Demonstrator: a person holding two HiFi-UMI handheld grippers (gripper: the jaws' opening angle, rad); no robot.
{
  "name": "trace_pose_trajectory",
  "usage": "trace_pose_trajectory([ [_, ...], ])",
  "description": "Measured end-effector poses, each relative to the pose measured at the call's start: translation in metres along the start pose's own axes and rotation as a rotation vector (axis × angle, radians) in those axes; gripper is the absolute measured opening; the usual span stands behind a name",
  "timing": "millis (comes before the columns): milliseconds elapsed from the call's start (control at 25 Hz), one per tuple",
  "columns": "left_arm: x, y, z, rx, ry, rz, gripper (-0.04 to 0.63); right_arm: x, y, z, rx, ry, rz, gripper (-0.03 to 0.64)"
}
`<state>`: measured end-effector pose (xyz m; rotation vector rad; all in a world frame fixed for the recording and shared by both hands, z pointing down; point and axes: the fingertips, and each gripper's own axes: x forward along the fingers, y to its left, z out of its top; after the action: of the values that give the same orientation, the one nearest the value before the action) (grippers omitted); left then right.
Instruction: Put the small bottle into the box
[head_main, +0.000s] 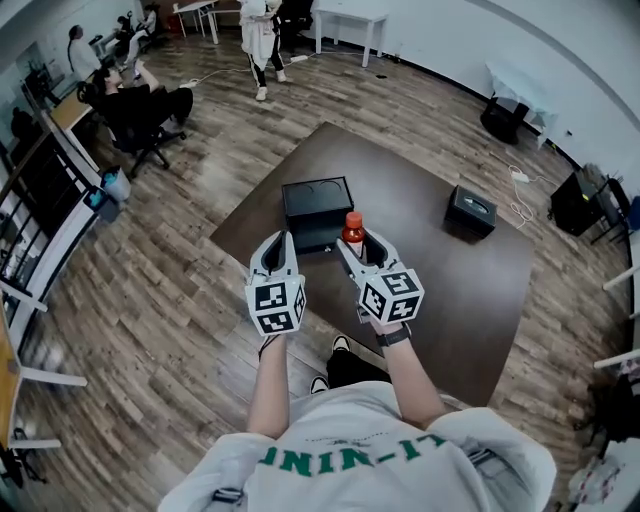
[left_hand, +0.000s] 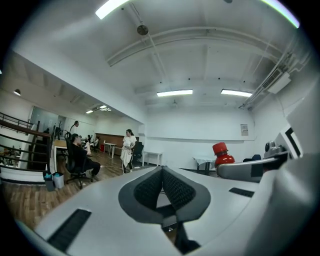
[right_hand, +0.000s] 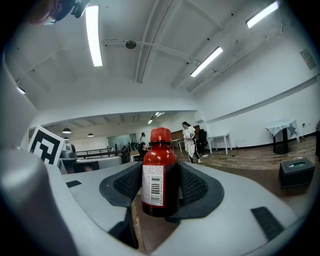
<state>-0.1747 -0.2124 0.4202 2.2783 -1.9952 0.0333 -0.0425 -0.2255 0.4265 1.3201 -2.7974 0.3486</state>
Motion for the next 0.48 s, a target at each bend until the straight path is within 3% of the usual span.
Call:
trace_pose_trajectory([
  [280, 0.071, 0.045, -0.015, -0.010, 0.038, 0.032, 0.012, 0.082, -0.036, -0.005, 0.078, 0.034, 0.027, 0.232],
  [480, 0.126, 0.052, -0.014, 0.003, 0.061, 0.023, 0.012, 0.126, -0.069, 0.001, 0.069, 0.053, 0.036, 0.232],
])
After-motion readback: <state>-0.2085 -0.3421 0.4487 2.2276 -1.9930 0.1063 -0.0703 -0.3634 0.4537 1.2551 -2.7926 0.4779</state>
